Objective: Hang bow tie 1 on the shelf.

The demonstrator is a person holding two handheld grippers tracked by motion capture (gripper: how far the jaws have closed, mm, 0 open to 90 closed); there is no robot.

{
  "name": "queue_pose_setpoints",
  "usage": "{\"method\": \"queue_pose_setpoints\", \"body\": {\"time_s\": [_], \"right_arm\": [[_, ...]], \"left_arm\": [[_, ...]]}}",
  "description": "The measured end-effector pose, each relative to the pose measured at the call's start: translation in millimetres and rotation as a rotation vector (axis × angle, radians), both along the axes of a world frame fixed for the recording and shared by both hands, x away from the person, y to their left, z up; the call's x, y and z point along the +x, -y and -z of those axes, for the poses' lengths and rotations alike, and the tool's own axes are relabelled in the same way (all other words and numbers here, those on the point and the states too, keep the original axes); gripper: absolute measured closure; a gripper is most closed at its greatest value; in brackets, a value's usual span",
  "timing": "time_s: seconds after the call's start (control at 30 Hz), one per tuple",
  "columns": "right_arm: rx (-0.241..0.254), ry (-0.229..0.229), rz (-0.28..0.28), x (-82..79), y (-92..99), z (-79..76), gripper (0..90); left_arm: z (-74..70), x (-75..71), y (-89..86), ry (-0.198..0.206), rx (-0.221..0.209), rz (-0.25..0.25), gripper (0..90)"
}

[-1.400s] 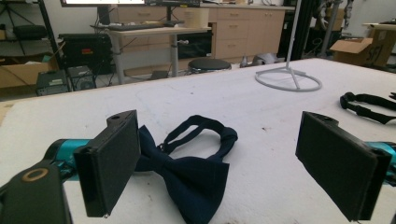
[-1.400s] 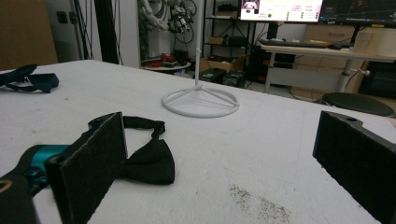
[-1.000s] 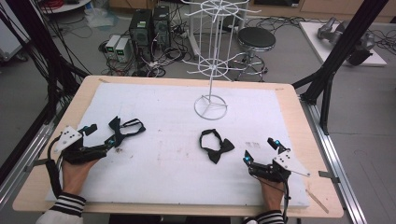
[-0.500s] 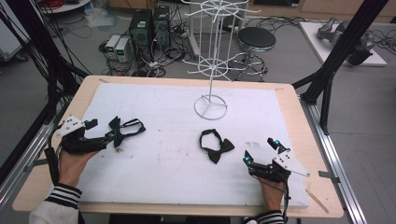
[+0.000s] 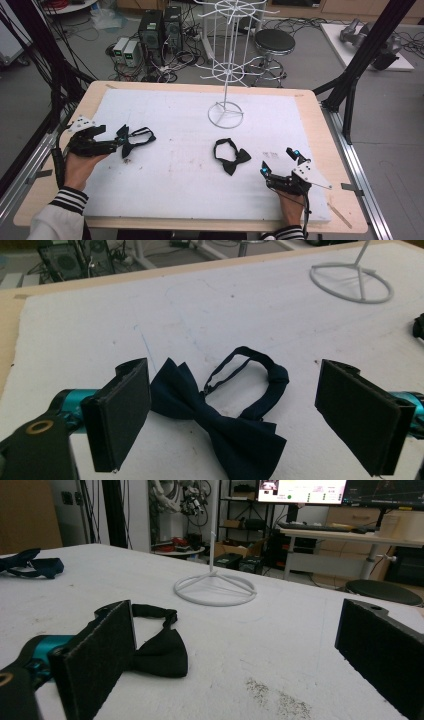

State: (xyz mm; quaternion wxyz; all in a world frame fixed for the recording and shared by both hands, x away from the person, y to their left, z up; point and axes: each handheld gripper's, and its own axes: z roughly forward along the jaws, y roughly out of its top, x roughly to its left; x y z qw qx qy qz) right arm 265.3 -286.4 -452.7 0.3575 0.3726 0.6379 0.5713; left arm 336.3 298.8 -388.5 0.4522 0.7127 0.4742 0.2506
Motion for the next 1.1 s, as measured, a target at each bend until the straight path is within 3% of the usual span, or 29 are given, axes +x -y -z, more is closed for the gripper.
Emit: {"method": "queue_pose_setpoints", "body": {"time_s": [0.17, 0.43, 0.67, 1.1], "right_arm": [[-0.002, 0.005, 0.002, 0.1, 0.2, 0.1, 2.2], [-0.003, 0.007, 0.002, 0.2, 0.3, 0.1, 2.2], [0.001, 0.003, 0.0, 0.0, 0.5, 0.0, 2.2], [0.006, 0.006, 0.002, 0.1, 0.9, 0.2, 2.2]], "left_arm": [[5.3, 11.0, 1.5, -0.067, 0.001, -0.007, 15.1], [15.3, 25.6, 8.6, -0.178, 0.066, -0.06, 15.7], [14.0, 33.4, 10.8, -0.279, 0.054, -0.096, 16.0], [12.8, 42.0, 11.5, -0.363, 0.029, -0.104, 19.6]]}}
